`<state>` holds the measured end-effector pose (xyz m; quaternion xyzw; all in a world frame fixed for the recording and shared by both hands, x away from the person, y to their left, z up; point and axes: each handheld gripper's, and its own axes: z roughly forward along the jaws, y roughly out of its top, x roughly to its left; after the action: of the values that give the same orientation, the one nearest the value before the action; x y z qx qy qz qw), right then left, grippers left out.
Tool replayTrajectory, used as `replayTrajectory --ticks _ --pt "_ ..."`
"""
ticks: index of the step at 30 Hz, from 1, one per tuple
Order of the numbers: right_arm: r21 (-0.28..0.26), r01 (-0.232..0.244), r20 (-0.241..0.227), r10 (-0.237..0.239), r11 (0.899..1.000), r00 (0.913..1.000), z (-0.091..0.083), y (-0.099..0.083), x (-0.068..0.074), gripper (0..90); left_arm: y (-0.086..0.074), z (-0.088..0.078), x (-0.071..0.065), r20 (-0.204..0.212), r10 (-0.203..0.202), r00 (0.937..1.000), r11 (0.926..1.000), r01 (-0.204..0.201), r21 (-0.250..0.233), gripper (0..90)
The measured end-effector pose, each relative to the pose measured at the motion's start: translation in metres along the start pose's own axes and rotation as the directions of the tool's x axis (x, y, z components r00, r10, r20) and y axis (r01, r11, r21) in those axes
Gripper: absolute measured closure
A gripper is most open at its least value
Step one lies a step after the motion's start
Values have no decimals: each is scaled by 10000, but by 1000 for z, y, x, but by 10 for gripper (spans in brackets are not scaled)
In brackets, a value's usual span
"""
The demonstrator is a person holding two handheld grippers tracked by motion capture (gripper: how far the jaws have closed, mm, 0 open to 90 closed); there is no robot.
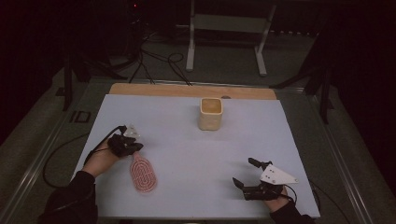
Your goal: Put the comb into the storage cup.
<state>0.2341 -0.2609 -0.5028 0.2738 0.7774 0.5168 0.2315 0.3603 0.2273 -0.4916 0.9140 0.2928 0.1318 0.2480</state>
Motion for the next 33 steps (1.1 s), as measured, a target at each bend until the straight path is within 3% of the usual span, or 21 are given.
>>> replayTrajectory --ticks 6,10,13,22,26,27,33 --pt "17 -4 17 4 10000 10000 0 0 0 99 -23 -15 8 -204 -608 9979 9981 610 63 900" --pt "-8 31 39 -31 10000 10000 0 0 0 99 -33 -22 9 -402 -641 9971 9977 649 179 900" --pt "24 32 41 -32 10000 10000 1 0 0 99 -46 -32 7 -502 -956 9942 9951 968 207 900" --pt "65 84 22 -84 9999 10000 2 0 1 99 -71 -50 1 -340 -1193 9923 9919 1206 389 900" --pt "84 82 15 -82 9999 10000 2 0 1 99 -80 -53 1 -562 -1140 9919 9898 1183 796 900" --pt "112 74 22 -75 9999 10000 2 0 1 99 -83 -52 2 -550 -1291 9901 9876 1334 830 900" --pt "100 76 58 -77 9999 10000 2 0 0 99 -90 -57 -6 -238 -1345 9906 9868 1361 879 900"
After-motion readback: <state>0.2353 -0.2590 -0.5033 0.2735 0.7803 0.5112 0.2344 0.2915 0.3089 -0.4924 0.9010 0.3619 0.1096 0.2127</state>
